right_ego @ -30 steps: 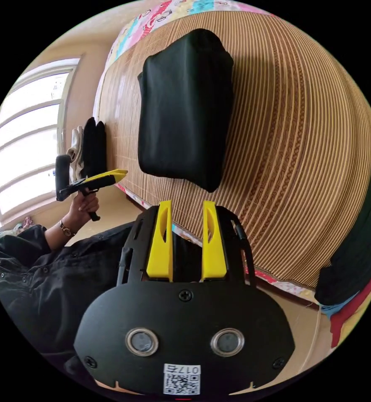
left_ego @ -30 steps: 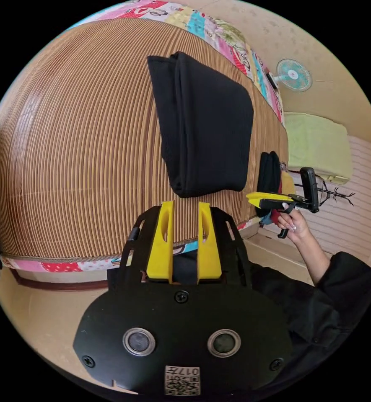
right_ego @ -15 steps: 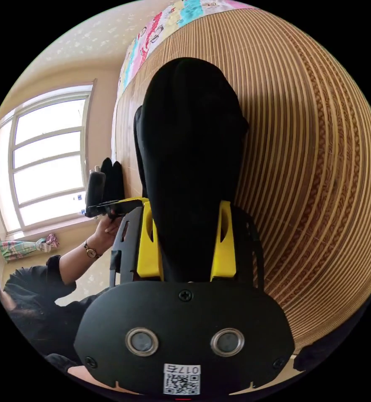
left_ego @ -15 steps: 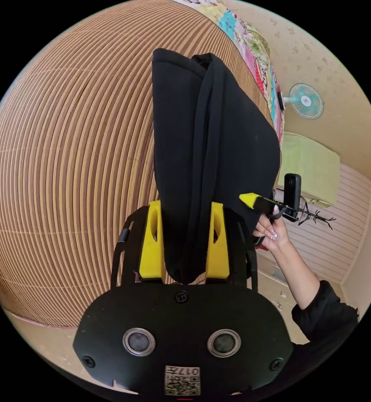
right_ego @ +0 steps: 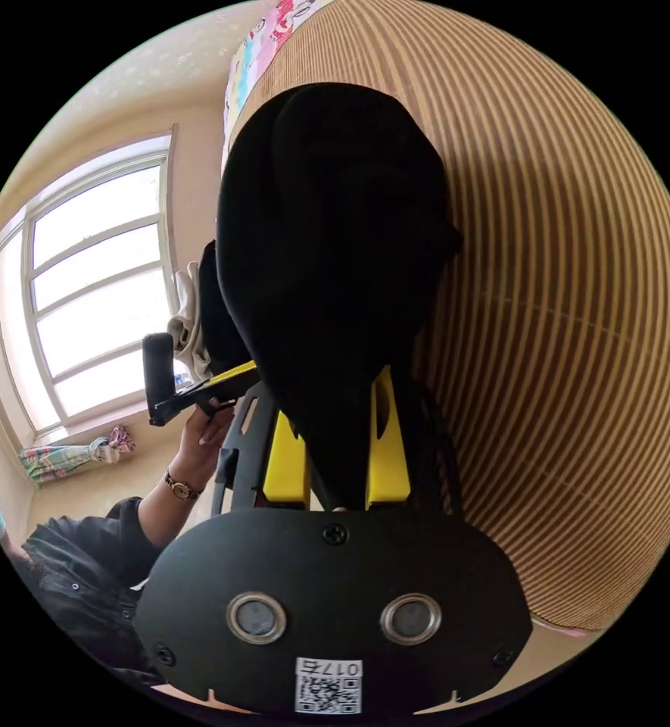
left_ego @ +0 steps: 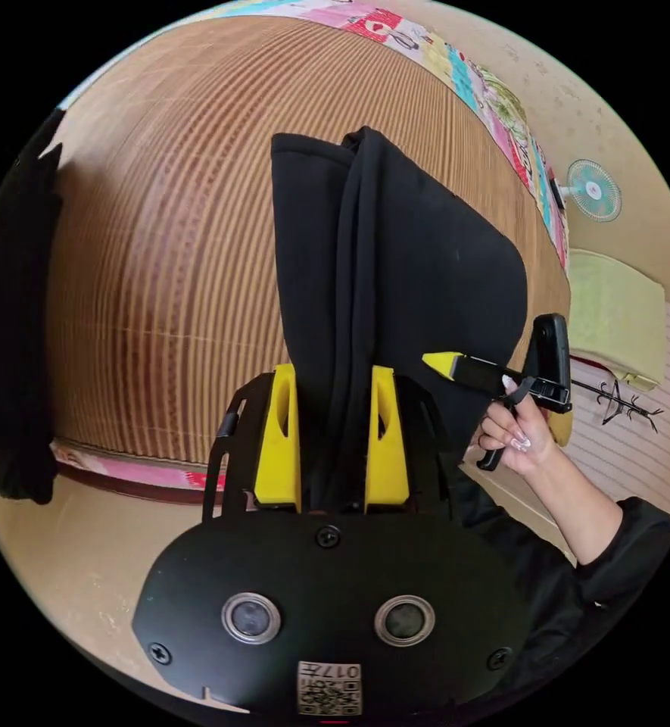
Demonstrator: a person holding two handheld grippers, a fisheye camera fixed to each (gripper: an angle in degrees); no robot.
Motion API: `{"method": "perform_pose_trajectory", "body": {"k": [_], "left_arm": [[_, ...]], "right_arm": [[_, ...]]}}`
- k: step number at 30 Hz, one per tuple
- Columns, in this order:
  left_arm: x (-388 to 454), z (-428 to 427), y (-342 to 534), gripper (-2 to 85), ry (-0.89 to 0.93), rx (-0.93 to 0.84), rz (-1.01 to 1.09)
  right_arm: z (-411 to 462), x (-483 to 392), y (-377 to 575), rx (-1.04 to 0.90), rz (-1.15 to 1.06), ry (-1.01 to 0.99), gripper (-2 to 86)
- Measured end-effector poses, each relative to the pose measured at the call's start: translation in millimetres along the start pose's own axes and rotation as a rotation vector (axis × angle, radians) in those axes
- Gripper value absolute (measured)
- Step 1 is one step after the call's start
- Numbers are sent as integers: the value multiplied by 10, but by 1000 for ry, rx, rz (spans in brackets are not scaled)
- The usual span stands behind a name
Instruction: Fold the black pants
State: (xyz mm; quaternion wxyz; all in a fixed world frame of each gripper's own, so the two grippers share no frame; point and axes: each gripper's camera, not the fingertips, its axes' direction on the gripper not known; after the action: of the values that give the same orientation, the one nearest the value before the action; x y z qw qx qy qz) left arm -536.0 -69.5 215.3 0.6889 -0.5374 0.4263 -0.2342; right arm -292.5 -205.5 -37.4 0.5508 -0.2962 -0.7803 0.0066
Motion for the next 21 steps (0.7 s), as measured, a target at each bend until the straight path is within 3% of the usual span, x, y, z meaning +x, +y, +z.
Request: {"method": "perform_pose_trajectory", "body": {"k": [4,7,10,16,21], "left_arm": [[-745,-575,185,114,-198,202,-141],[-1091,-899,607,101,-119,366,-169],[-1194,-905,1107,99,-54,469,-117],[-776,-392,1843,89,-124,420,96],[-54,-252,2186,77,-63,474,383]], "right_arm": [[1017,-919,-757,-26,-44,-16,133],[1677,-1569,-1190,-113,-132,0,128],[1883,-1989,-1300,-149,-167,148,121],[1207,-2416,-597,-219,-313,278,52],[-217,-3068,612,27,-519,620,15]]}}
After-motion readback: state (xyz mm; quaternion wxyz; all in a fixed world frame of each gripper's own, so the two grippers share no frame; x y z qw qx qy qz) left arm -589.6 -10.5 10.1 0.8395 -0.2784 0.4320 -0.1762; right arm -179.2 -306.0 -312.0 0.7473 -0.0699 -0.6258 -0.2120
